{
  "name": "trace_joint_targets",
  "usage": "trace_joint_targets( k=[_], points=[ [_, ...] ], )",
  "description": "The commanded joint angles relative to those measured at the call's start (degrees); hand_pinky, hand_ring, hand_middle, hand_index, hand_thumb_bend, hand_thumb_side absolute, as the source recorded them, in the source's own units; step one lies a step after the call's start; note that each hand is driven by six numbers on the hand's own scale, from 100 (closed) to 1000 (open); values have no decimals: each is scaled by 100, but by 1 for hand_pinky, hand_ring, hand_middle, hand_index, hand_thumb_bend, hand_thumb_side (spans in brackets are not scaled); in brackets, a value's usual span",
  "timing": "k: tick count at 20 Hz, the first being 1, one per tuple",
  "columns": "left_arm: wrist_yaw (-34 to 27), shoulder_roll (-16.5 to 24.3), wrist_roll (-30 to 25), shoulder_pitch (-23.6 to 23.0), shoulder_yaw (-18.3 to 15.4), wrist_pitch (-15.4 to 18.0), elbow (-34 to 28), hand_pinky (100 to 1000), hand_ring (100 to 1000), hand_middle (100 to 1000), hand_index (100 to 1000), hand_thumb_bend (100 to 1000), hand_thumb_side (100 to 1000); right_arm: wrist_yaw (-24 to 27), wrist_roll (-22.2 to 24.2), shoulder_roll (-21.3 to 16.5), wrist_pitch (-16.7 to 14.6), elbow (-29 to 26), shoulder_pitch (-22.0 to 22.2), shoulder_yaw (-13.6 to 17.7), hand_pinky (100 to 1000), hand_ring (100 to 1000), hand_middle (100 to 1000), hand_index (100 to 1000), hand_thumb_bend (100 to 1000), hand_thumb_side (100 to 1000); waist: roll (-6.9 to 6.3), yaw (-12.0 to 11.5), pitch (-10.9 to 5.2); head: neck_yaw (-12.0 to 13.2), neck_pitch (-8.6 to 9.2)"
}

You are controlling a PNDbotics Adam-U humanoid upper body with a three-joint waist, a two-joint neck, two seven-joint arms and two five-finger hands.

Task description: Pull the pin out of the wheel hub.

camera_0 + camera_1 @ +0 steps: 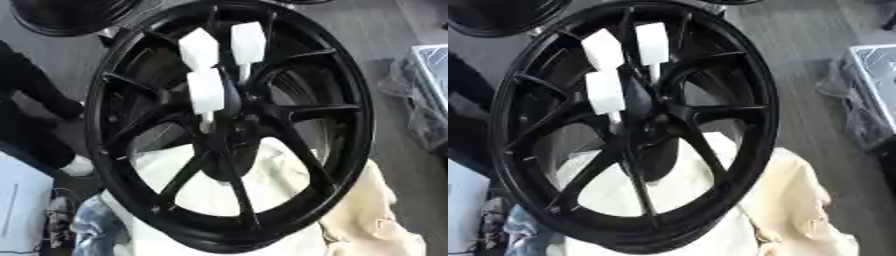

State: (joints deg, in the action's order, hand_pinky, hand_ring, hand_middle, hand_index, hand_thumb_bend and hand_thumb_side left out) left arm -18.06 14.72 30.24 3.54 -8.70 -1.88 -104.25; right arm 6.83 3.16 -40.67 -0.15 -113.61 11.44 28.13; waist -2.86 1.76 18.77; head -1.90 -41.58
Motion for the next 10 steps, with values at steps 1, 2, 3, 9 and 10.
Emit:
trace_joint_targets(
  k=[1,2,3,9,10],
  points=[
    [22,57,0,43,-49,-1,-132,712,689,712,685,205,906,-969,-157,319,160,-98,172,151,1000,988,900,938,152,272,12,13,-68,22,91],
    [21,55,-4,47,-48,-7,-129,713,689,712,685,205,908,-1241,-189,426,316,-98,235,138,1000,1000,919,946,178,311,9,21,-65,32,91],
    [20,55,-8,47,-47,-12,-125,713,690,712,685,206,909,-1465,-228,507,473,-98,272,126,1000,1000,929,953,221,335,7,26,-64,39,86],
    [17,55,-25,51,-42,-13,-127,714,689,712,685,208,909,-1961,-384,781,980,-98,304,59,1000,1000,925,959,301,311,21,71,-59,-27,53],
    [17,56,-27,55,-41,-13,-129,713,689,712,685,208,909,-1948,-383,795,988,-98,294,51,1000,1000,922,960,289,291,23,74,-56,-47,48]
  ],
)
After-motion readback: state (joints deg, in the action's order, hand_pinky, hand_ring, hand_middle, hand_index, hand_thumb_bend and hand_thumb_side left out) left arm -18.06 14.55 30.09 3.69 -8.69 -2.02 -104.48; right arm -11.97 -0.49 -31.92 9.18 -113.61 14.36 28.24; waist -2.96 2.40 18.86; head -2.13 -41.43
